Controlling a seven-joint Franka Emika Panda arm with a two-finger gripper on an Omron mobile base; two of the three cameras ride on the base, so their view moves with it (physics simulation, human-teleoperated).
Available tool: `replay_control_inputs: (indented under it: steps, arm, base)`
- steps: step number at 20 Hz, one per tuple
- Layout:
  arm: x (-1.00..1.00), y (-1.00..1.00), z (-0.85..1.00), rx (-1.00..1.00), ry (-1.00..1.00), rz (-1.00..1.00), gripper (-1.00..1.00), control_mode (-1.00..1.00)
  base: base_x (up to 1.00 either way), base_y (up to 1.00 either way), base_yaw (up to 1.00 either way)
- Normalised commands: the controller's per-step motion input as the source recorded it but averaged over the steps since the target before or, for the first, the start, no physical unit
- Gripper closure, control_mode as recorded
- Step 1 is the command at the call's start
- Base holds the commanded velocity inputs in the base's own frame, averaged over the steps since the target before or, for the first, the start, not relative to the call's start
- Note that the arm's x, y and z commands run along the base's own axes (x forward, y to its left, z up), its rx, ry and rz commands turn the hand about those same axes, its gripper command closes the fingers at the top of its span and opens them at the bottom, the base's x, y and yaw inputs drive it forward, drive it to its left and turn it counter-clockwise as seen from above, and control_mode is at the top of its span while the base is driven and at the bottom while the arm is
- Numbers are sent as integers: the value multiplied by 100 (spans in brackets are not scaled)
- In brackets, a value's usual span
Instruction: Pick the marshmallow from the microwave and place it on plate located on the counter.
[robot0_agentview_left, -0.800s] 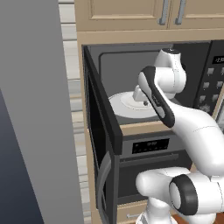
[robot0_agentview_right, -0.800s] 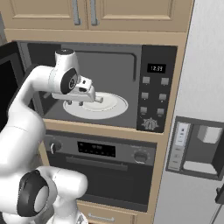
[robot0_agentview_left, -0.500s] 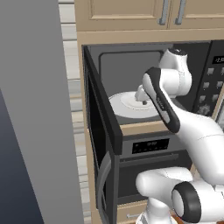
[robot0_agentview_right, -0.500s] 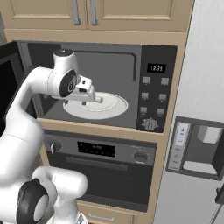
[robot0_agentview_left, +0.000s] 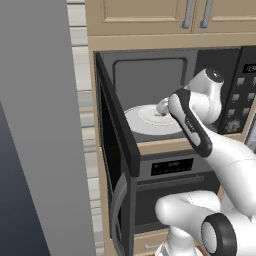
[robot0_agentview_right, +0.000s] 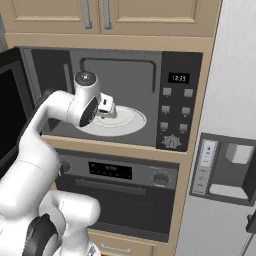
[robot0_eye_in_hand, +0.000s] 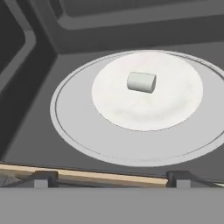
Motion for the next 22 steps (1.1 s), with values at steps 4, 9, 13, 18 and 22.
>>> replay_control_inputs:
  steps: [4, 9, 13, 18, 22]
  arm:
    - [82, -24, 6, 3, 4, 0, -100, -100]
    - [71, -23, -1, 0, 5, -1, -100, -100]
    - [52, 0, -30, -3, 0, -3, -100, -100]
    - [37, 9, -51, -13, 0, -4, -100, -100]
    - [25, 10, -34, -11, 0, -7, -100, -100]
  base:
    - [0, 0, 0]
    - [0, 0, 0]
    - [0, 0, 0]
    - [0, 0, 0]
    - [0, 0, 0]
